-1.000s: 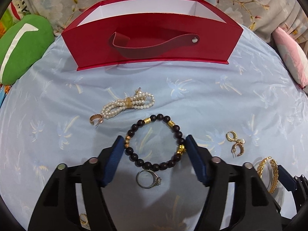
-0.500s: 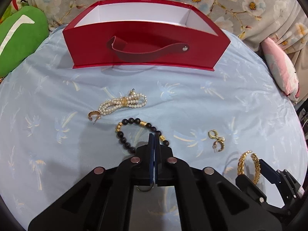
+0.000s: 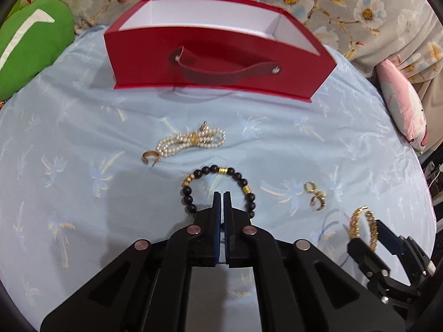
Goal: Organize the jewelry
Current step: 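Grasp the black beaded bracelet with left tool while right tool lifts the bangle, then lift the beaded bracelet with left tool while right tool holds the bangle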
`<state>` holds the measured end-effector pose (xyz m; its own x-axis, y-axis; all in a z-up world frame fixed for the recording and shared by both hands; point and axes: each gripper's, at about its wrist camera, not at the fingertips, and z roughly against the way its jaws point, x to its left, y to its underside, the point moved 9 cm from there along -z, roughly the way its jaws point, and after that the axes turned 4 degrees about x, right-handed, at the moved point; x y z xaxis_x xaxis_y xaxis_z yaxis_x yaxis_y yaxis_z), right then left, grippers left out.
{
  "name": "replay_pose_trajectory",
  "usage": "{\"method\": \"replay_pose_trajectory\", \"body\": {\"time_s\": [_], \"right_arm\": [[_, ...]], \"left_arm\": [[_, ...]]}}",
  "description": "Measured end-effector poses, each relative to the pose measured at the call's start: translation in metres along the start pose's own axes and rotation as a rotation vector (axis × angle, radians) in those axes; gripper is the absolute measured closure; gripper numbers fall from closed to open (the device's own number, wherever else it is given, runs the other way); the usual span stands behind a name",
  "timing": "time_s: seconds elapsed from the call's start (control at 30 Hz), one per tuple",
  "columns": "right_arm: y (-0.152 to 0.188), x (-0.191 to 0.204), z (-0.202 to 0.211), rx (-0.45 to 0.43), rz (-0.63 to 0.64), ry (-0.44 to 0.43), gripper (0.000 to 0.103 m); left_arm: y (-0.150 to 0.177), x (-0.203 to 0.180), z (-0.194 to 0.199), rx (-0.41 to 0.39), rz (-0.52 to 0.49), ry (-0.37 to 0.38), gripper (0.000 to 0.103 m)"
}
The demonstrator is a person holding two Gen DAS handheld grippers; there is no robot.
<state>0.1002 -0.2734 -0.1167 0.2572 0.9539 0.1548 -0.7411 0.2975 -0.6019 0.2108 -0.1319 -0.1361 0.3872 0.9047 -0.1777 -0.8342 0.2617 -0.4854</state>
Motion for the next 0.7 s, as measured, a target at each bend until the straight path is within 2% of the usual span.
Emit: {"method": "replay_pose_trajectory", "body": {"time_s": [0.03,0.07,0.13,0.2,0.3,0.43,0.57,0.7], "right_arm": [[0.000,0.001,0.000,0.000,0.002,-0.001,0.047],[0.001,0.001,0.000,0.001,0.003,-0.001,0.047],[0.001,0.001,-0.001,0.005,0.004,-0.003,0.047],[0.001,0.001,-0.002,0.008,0.004,-0.003,0.047],[0.001,0.001,-0.003,0.010,0.001,-0.005,0.047],[0.001,0.001,-0.005,0.015,0.001,-0.008,0.047],[0.002,0.001,-0.006,0.020,0.001,-0.009,0.047],[0.003,0.004,-0.010,0.027,0.003,-0.015,0.047]], "left_arm": [[0.001,0.001,-0.004,0.009,0.003,-0.005,0.099],[0.002,0.002,-0.009,0.018,0.007,-0.009,0.090],[0.003,0.000,-0.009,0.004,0.007,-0.005,0.080],[0.002,-0.005,-0.005,-0.016,-0.011,-0.008,0.049],[-0.002,-0.010,0.002,-0.064,-0.036,-0.039,0.030],[-0.004,-0.001,0.001,-0.074,-0.030,-0.128,0.029],[-0.005,0.009,0.010,-0.092,-0.005,-0.135,0.028],[0.004,0.011,-0.011,-0.024,-0.027,-0.134,0.026]]}}
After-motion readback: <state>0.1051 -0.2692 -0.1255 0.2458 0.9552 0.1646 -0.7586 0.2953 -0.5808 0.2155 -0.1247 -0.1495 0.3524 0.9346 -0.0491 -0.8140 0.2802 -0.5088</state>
